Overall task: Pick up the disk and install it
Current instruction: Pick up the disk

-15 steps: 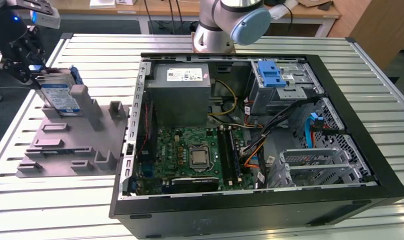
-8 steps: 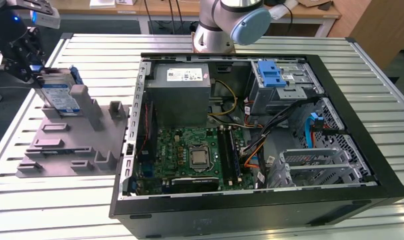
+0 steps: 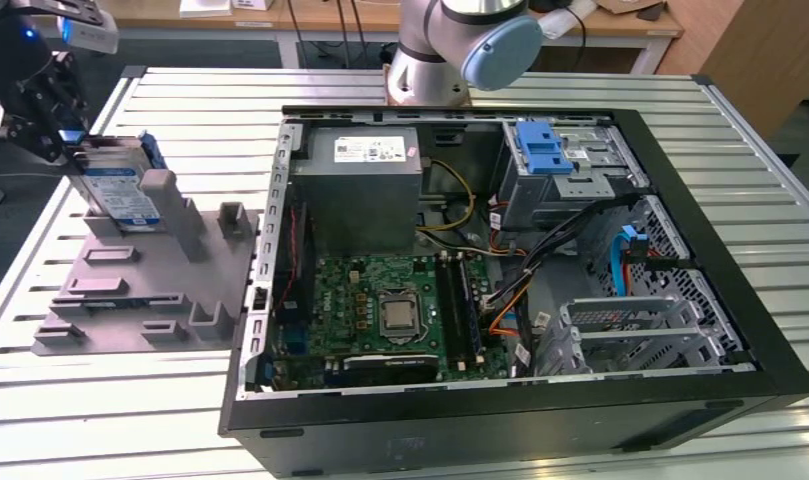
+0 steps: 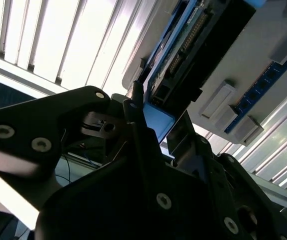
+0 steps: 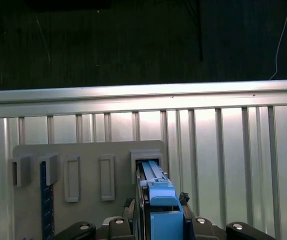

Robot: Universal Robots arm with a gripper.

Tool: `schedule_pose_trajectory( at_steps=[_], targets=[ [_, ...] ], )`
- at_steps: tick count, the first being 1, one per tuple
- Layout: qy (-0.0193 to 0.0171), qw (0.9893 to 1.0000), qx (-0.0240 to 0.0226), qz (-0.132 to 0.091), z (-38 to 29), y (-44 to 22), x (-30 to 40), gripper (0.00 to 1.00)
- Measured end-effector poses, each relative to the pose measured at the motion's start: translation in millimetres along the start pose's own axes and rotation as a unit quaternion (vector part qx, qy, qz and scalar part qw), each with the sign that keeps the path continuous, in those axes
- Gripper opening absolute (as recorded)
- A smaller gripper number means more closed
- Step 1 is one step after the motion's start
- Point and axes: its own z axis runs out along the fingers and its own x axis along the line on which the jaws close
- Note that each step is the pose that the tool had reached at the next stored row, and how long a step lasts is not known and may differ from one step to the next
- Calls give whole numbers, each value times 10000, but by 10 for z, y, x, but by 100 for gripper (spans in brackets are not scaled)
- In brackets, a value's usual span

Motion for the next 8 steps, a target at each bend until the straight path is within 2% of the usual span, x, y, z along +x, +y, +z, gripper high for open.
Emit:
schedule_pose_trajectory(
  at_steps=[8],
  targets=[
    [33,10000,5,-43,1,0,0,45]
  ],
)
